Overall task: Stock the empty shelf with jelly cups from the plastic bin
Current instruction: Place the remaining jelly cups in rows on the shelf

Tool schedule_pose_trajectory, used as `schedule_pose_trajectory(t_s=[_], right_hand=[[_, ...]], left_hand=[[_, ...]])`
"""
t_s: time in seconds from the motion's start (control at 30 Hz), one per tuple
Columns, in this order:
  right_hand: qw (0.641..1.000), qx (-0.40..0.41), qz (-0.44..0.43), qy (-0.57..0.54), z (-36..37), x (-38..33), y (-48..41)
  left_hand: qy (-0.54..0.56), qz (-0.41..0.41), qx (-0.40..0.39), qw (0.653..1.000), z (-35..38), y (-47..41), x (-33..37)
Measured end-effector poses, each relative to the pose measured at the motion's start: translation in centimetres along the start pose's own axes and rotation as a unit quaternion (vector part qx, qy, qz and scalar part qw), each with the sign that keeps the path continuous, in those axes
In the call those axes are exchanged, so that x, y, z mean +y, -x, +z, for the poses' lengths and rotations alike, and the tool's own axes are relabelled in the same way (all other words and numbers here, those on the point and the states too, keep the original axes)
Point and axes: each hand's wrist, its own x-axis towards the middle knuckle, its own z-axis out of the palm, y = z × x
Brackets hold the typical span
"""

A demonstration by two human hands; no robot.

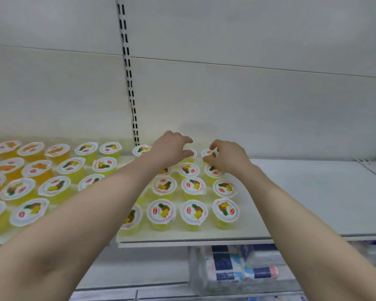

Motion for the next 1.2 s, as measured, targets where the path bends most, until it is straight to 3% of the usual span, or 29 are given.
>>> schedule_pose_trajectory(t_s=[0.43,0.7,0.83,0.9,1.07,1.2], right_hand=[[0.999,0.014,0.005,-0.029,0.5,0.4,-1.4],[0.999,0.022,-0.008,-0.044,0.6,0.8,-1.1],[0.996,0.046,-0.03,-0.067,-0.6,1.6,-0.2],[0.996,0.033,-0.044,-0.071,-1.3,1.8,0.5],[0.994,-0.07,-0.065,-0.058,-2.3,1.5,2.4],[0.992,-0.093,-0.068,-0.044,-2.5,1.4,3.1]], left_hand=[[-0.037,0.035,-0.077,0.996,-0.1,-1.6,0.3],[-0.011,0.013,-0.035,0.999,0.7,-1.6,0.4],[0.023,0.016,0.024,0.999,-0.1,-0.2,-0.1],[0.043,0.033,0.033,0.998,-0.8,0.9,-0.3],[0.031,0.064,-0.052,0.996,-1.5,3.1,0.3],[0.044,0.057,-0.098,0.993,-1.4,4.1,0.5]])
